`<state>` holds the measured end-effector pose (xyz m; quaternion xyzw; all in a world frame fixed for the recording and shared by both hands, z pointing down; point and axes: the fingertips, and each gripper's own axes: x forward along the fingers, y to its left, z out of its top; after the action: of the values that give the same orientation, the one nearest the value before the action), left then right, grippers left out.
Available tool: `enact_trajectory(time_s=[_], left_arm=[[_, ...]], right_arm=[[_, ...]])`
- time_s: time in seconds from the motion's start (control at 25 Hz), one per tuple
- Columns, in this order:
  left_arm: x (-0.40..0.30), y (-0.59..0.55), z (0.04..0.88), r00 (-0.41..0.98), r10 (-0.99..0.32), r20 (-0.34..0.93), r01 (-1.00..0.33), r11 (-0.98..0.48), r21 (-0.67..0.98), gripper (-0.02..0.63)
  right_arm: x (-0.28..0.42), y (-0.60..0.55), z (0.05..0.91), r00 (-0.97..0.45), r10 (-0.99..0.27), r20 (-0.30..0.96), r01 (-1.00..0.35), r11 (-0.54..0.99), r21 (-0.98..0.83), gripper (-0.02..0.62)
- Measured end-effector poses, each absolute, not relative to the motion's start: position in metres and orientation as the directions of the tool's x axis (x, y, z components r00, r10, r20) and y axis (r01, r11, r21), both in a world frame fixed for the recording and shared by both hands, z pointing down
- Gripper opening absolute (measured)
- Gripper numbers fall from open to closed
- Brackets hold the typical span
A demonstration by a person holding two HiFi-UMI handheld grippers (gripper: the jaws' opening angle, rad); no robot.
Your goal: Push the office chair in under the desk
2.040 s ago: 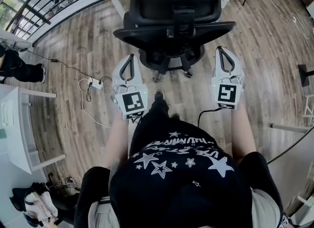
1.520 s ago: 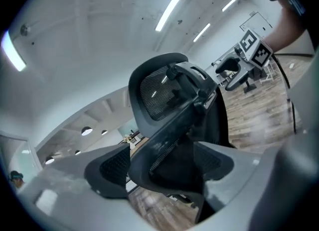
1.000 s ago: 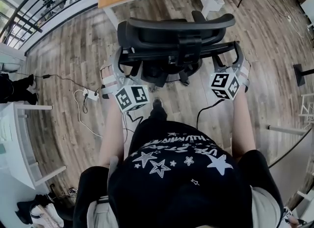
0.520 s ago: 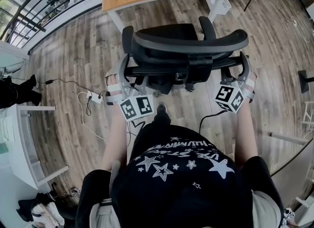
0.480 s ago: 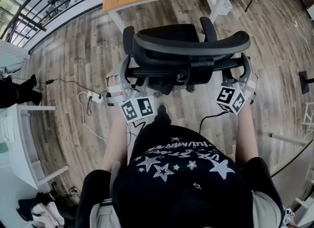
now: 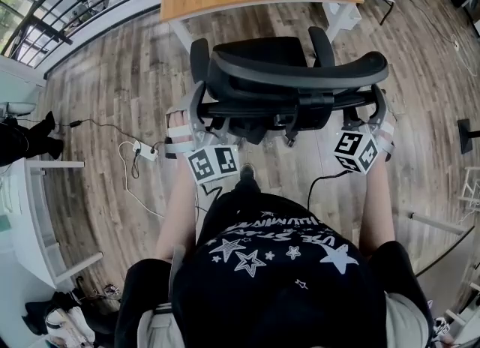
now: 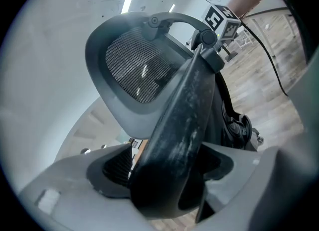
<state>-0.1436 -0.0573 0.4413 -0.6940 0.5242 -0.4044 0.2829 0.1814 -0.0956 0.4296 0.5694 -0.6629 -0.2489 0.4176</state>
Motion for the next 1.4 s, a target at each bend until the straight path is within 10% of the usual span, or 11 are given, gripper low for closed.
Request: enact_trajectory(time_s=[1.4], left_arm=[[-0.161, -0.277, 0.453, 0.186, -0.953, 0.239, -0.311, -0.288, -0.906, 0.399]], right_arm=[[0.172, -0.312, 0.442, 0.168, -0.942, 0.291, -0.403, 0.204, 0.892, 0.333]])
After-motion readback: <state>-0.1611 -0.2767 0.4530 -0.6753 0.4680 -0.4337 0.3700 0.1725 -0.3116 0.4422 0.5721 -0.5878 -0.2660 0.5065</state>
